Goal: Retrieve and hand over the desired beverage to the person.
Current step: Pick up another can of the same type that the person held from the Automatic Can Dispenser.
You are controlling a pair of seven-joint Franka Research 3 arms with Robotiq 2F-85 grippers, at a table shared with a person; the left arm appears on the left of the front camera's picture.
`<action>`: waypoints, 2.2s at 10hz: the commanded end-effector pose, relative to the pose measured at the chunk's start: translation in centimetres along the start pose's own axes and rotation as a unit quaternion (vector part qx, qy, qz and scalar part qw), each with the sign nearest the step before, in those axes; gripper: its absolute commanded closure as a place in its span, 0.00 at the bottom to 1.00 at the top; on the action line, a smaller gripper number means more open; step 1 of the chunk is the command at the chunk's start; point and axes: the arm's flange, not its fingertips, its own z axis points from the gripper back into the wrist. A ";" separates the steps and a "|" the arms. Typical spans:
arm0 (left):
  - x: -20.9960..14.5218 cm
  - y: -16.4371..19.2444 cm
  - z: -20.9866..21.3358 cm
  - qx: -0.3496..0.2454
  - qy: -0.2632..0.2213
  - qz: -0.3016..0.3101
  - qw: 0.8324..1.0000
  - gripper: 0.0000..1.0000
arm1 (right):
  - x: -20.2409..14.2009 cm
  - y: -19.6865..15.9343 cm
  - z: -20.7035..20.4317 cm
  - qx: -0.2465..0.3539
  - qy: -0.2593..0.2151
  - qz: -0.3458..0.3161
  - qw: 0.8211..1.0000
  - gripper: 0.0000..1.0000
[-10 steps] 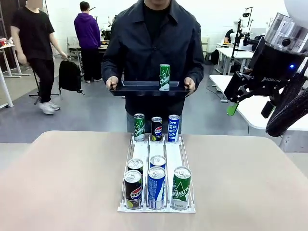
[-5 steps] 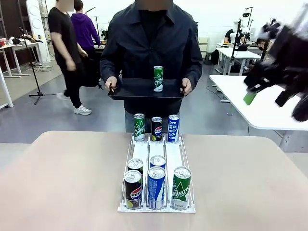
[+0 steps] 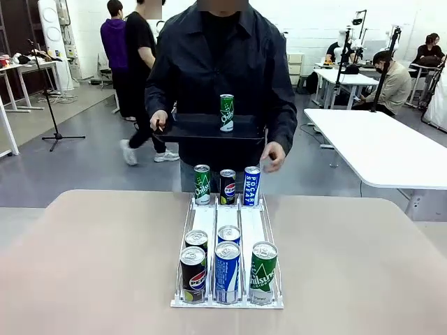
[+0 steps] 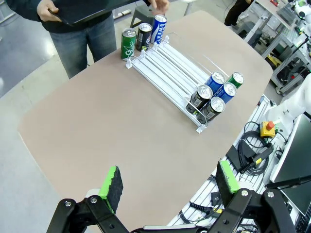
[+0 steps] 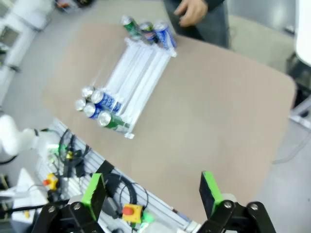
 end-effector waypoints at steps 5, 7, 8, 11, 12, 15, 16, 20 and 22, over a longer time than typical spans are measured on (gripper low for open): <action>-0.1 0.1 0.1 -0.008 -0.005 -0.011 1.000 0.00 | -3.5 -0.3 -3.4 0.022 -0.033 -0.019 0.999 0.00; -0.1 0.1 0.1 -0.008 -0.005 -0.011 1.000 0.00 | -2.2 -1.5 -1.4 0.039 0.010 -0.008 0.999 0.00; -0.1 0.1 0.1 -0.008 -0.005 -0.011 1.000 0.00 | -2.2 -1.5 -1.4 0.039 0.010 -0.008 0.999 0.00; -0.1 0.1 0.1 -0.008 -0.005 -0.011 1.000 0.00 | -2.2 -1.5 -1.4 0.039 0.010 -0.008 0.999 0.00; -0.1 0.1 0.1 -0.008 -0.005 -0.011 1.000 0.00 | -2.2 -1.5 -1.4 0.039 0.010 -0.008 0.999 0.00; -0.1 0.1 0.1 -0.008 -0.005 -0.011 1.000 0.00 | -2.2 -1.5 -1.4 0.039 0.010 -0.008 0.999 0.00; -0.1 0.1 0.1 -0.008 -0.005 -0.011 1.000 0.00 | -2.2 -1.5 -1.4 0.039 0.010 -0.008 0.999 0.00; -0.1 0.1 0.1 -0.008 -0.005 -0.011 1.000 0.00 | -2.2 -1.5 -1.4 0.039 0.010 -0.008 0.999 0.00; -0.1 0.1 0.1 -0.008 -0.005 -0.011 1.000 0.00 | -2.2 -1.5 -1.4 0.039 0.010 -0.008 0.999 0.00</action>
